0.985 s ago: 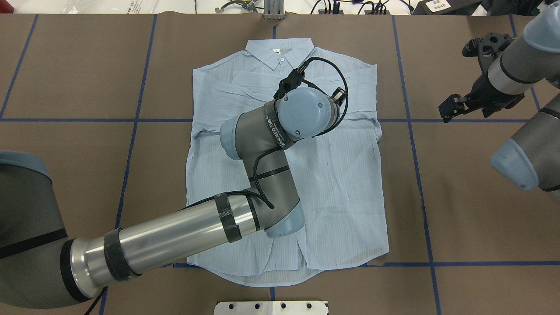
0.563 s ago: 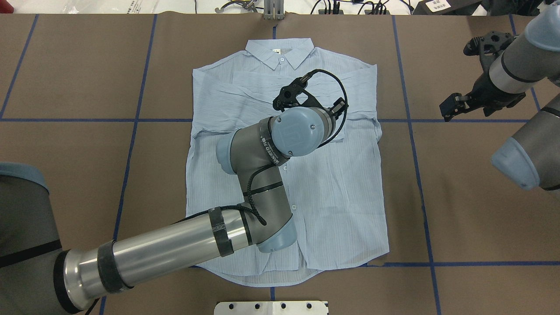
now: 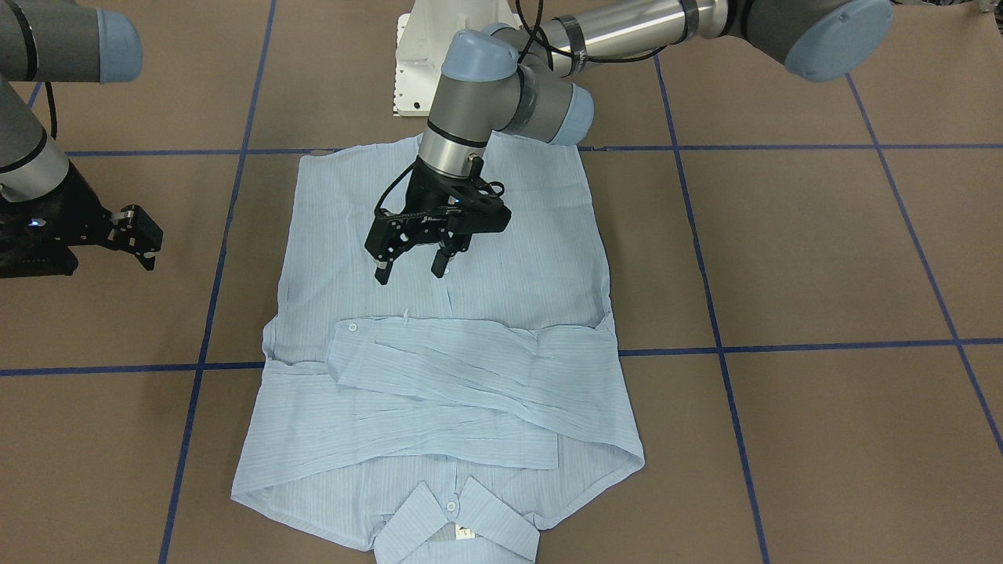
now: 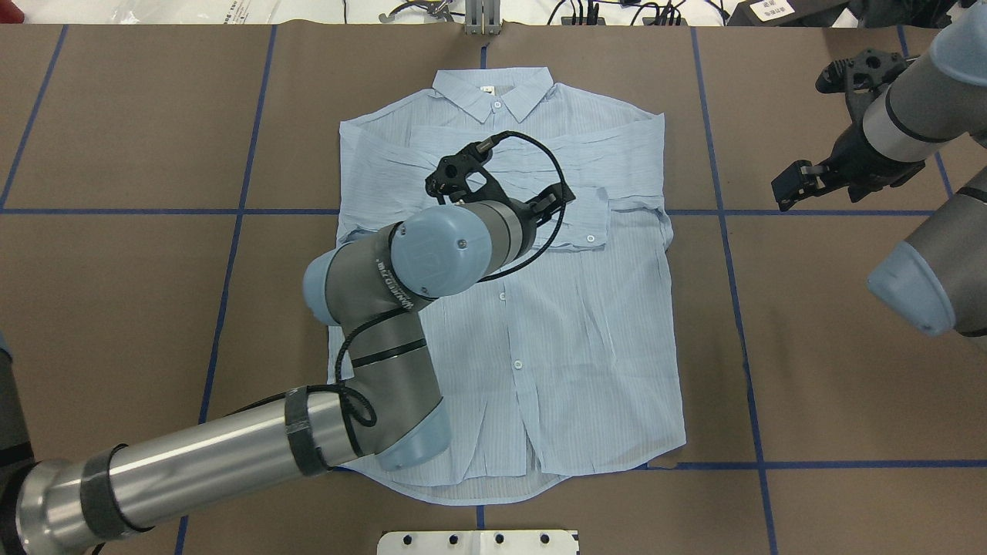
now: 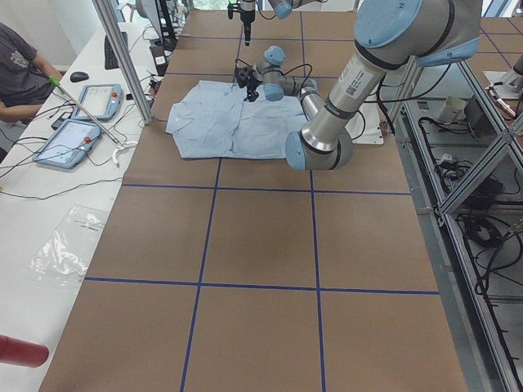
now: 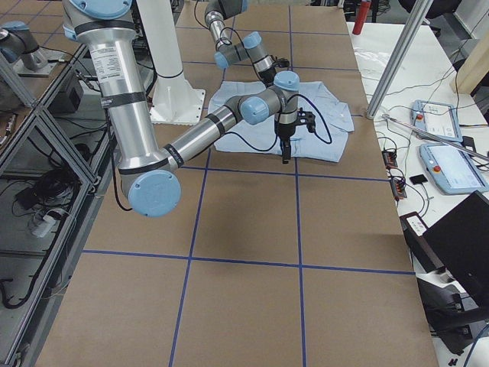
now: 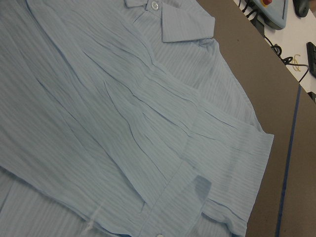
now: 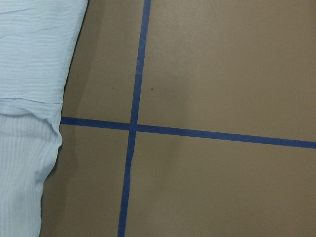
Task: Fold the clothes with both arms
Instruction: 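Lay the sleeve across the shirt front with the left gripper, then move the left gripper to the shirt side while the right gripper lowers to the hem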
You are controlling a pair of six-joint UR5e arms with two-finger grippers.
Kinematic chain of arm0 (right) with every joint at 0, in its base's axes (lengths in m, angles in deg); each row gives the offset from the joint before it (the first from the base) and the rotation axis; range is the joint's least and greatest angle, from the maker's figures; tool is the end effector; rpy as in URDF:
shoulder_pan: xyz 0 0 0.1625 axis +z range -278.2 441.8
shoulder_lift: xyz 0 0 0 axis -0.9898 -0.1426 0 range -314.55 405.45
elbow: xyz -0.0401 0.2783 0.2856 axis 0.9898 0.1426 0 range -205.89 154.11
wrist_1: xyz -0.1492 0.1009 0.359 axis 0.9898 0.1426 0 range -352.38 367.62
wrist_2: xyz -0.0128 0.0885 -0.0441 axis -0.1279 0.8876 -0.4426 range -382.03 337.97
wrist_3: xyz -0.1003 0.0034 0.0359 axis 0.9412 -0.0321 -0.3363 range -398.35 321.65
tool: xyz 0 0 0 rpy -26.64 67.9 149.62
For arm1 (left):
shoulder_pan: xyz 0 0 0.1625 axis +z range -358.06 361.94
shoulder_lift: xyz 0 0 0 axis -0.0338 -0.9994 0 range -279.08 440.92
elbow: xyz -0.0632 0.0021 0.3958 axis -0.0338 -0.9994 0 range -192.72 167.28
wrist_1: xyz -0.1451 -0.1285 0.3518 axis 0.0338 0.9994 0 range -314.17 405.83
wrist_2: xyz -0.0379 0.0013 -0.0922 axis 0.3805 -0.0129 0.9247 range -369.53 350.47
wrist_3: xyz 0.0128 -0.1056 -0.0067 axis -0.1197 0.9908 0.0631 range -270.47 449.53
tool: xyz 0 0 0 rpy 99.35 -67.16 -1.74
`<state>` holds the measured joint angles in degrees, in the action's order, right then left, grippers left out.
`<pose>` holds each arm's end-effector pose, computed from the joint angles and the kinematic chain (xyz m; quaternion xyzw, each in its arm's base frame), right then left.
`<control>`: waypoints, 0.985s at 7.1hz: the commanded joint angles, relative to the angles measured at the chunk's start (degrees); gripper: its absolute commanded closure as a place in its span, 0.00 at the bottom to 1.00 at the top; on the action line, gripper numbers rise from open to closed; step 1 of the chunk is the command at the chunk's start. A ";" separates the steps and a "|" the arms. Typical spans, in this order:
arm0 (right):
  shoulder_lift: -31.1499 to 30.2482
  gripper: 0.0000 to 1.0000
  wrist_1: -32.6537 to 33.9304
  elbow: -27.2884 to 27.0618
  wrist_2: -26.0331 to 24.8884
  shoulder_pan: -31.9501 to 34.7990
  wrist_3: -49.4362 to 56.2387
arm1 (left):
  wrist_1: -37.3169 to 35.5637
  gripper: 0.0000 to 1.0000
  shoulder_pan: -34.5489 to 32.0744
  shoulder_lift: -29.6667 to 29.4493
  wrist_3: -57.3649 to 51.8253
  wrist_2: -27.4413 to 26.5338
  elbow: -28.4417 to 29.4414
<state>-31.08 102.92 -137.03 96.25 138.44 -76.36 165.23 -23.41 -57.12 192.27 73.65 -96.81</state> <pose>-0.2268 -0.4950 0.3702 0.0613 -0.3350 -0.0237 0.9399 0.5801 -0.4363 0.1153 0.1120 0.5747 -0.2971 0.7543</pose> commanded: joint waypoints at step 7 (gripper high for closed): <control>-10.91 0.00 -20.43 -9.25 -8.92 -24.07 -34.70 | -17.19 0.01 -0.93 25.08 -15.91 11.56 -30.85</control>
<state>-40.65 82.53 -143.04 90.78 120.38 -104.03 147.98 -24.29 -34.87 176.78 84.51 -125.74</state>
